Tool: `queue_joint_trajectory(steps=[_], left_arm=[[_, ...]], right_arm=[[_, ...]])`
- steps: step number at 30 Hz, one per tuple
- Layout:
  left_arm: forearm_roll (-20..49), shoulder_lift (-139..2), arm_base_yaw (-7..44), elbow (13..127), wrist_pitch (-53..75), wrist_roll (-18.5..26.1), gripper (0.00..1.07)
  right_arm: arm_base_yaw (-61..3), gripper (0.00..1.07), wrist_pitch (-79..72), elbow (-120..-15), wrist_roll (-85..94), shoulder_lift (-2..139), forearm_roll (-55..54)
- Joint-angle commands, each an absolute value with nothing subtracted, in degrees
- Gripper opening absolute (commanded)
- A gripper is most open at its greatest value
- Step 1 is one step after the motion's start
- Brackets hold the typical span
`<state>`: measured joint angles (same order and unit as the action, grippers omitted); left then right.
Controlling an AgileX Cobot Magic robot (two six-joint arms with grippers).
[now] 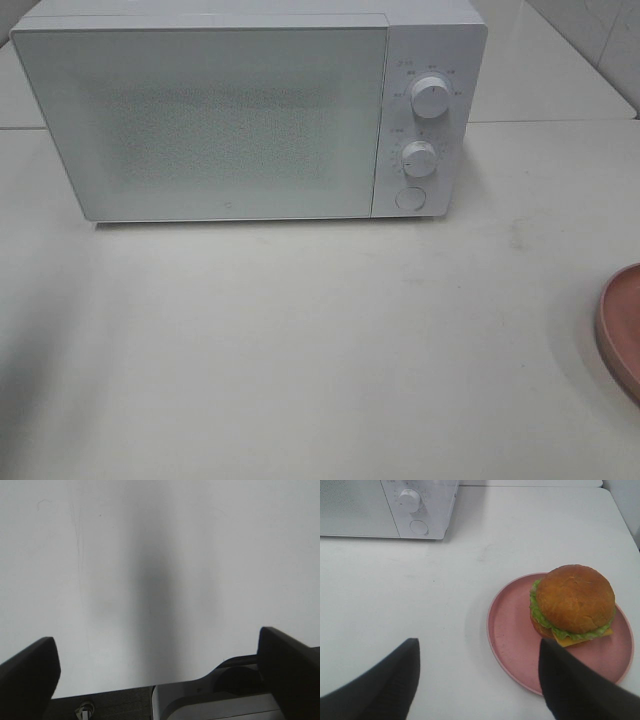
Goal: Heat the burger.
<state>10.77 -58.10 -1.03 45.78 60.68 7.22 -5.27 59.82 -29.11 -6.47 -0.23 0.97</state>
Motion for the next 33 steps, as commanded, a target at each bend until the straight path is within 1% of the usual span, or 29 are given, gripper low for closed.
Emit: queue_joint_trajectory(steps=[1,3,5,8,10,11,12,20,21,22,23,25,26,27,28,32,33], left_arm=[[11.46,-54.37,-1.72,43.37,61.48,6.82,1.00],[11.00,-49.73,-1.72,40.05,61.54,6.82,1.00],[11.00,-48.47,-1.72,39.19,61.54,6.82,1.00],[10.20,-41.65,-1.72,35.81,61.54,6.82,1.00],[10.14,-40.28,-1.72,35.07,61.54,6.82,1.00],[10.03,-36.84,-1.72,33.63,61.54,6.82,1.00],[10.03,-36.84,-1.72,33.63,61.54,6.82,1.00],[9.97,-21.83,-1.72,30.02,61.02,6.82,1.00],[9.97,-21.83,-1.72,30.02,61.02,6.82,1.00],[9.97,-18.28,-1.72,28.65,59.64,6.65,1.00],[9.97,-18.28,-1.72,28.65,59.64,6.65,1.00],[8.48,-12.38,-1.72,28.65,59.59,4.93,1.00],[8.48,-12.38,-1.72,28.65,59.59,4.93,1.00],[6.93,-9.05,-1.72,28.65,59.53,3.55,1.00],[6.07,-7.22,-1.72,28.65,59.47,3.09,1.00],[4.58,-2.06,-1.72,28.65,59.47,2.29,1.00],[4.24,1.66,-1.72,28.65,59.47,2.29,1.00]], right_arm=[[-4.81,0.66,59.47,-28.99,-6.13,-1.72,0.86],[-4.81,0.66,59.47,-28.99,-6.13,-1.72,0.86],[-4.81,0.66,59.47,-28.99,-6.13,-1.72,0.86],[-4.81,0.66,59.47,-28.99,-6.13,-1.72,0.86],[-4.81,0.66,59.47,-28.99,-6.13,-1.72,0.86],[-4.81,0.66,59.47,-28.99,-6.13,-1.72,0.86],[-4.81,0.66,59.47,-28.99,-6.13,-1.72,0.86],[-4.81,0.66,59.47,-28.99,-6.13,-1.72,0.86],[-4.81,0.66,59.47,-28.99,-6.13,-1.72,0.86],[-4.81,0.66,59.47,-28.99,-6.13,-1.72,0.86],[-4.81,0.66,59.47,-28.99,-6.13,-1.72,0.86],[-4.81,0.66,59.47,-28.99,-6.13,-1.72,0.86],[-4.81,0.66,59.47,-28.99,-6.13,-1.72,0.86],[-4.81,0.66,59.47,-28.99,-6.13,-1.72,0.86],[-4.81,0.66,59.47,-28.99,-6.13,-1.72,0.86],[-4.81,0.66,59.47,-28.99,-6.13,-1.72,0.86],[-4.81,0.66,59.47,-28.99,-6.13,-1.72,0.86]])
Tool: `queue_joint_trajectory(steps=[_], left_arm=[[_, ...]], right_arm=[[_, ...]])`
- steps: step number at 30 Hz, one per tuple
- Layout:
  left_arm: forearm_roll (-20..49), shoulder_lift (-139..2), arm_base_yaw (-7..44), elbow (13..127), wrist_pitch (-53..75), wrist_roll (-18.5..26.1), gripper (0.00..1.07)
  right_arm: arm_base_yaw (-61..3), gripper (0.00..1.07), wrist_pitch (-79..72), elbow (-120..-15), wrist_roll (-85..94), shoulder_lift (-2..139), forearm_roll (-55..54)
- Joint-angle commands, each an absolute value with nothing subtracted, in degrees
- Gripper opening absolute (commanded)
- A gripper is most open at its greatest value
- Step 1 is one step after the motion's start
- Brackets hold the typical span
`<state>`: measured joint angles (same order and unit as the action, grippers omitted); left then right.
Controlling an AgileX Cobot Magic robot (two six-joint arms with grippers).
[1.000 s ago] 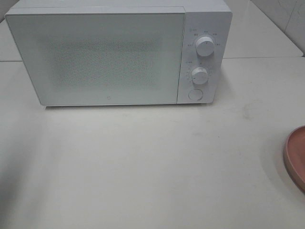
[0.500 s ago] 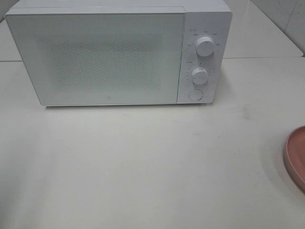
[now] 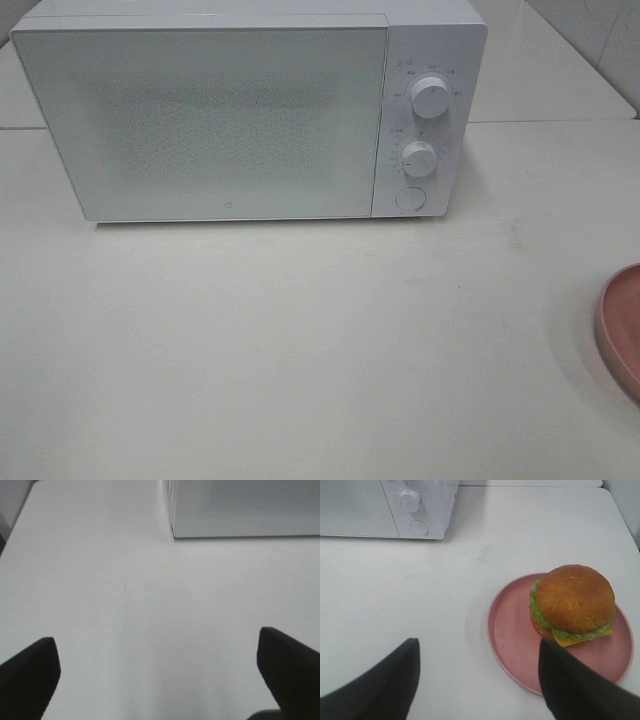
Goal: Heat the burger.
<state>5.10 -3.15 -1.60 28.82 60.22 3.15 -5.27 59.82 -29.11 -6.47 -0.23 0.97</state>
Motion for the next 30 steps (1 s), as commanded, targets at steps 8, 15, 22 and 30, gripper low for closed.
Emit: queue_joint_trajectory(steps=[8,15,22,30], left_arm=[[3.78,0.92,-1.66,28.59,59.47,2.35,1.00],[3.78,1.03,-1.66,28.59,59.47,2.35,1.00],[3.78,1.03,-1.66,28.59,59.47,2.35,1.00],[3.78,1.03,-1.66,28.59,59.47,2.35,1.00]], right_arm=[[-4.87,0.66,59.47,-28.99,-6.13,-1.20,0.86],[-4.87,0.66,59.47,-28.99,-6.13,-1.20,0.86],[-4.87,0.66,59.47,-28.99,-6.13,-1.20,0.86],[-4.87,0.66,59.47,-28.99,-6.13,-1.20,0.86]])
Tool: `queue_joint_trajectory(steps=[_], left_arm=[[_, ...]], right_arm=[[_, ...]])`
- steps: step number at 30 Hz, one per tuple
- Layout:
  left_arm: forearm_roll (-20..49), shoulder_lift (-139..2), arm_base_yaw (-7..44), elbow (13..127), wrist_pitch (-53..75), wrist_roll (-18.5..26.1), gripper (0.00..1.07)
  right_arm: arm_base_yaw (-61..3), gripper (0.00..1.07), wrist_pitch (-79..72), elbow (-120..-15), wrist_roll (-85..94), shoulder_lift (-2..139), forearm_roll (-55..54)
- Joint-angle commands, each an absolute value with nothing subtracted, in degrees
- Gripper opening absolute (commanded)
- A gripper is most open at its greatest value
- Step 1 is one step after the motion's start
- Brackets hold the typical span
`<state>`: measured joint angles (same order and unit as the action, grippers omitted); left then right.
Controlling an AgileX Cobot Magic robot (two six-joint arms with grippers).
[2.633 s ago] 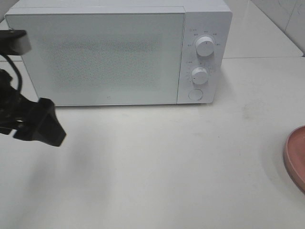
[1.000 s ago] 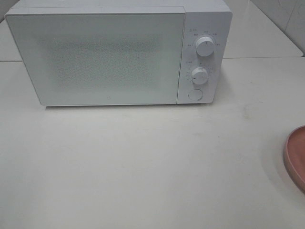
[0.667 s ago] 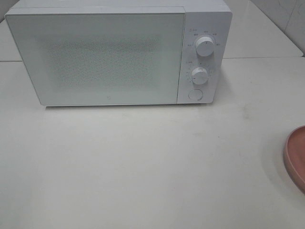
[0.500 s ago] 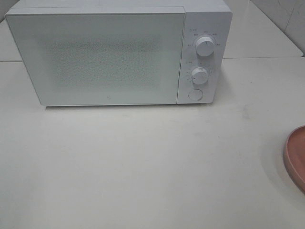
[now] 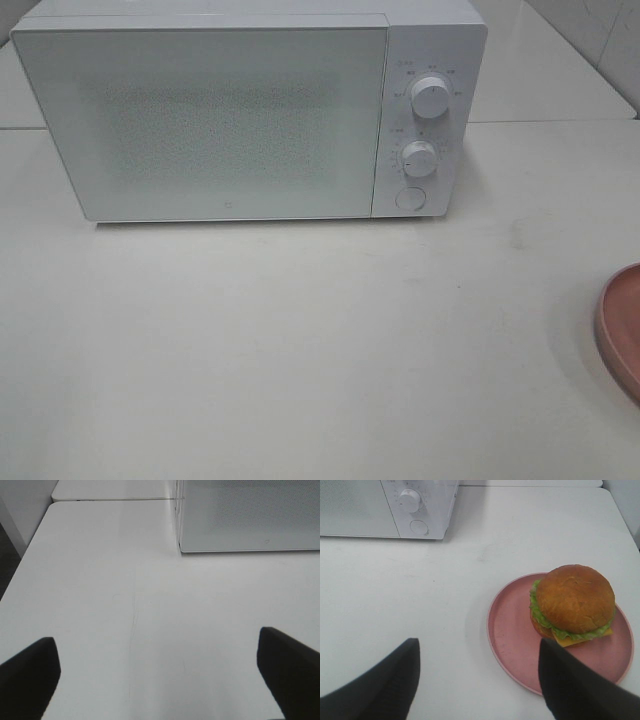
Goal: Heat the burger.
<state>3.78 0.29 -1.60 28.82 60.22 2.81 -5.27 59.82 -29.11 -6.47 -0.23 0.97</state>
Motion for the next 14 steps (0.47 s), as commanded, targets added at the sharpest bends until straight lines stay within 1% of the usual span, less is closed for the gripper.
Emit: queue_joint_trajectory(steps=[1,14], left_arm=[[3.78,1.03,-1.66,28.59,59.47,2.35,1.00],[3.78,1.03,-1.66,28.59,59.47,2.35,1.00]], right_arm=[[-4.87,0.66,59.47,-28.99,-6.13,-1.20,0.86],[-4.87,0.66,59.47,-28.99,-6.13,-1.20,0.86]])
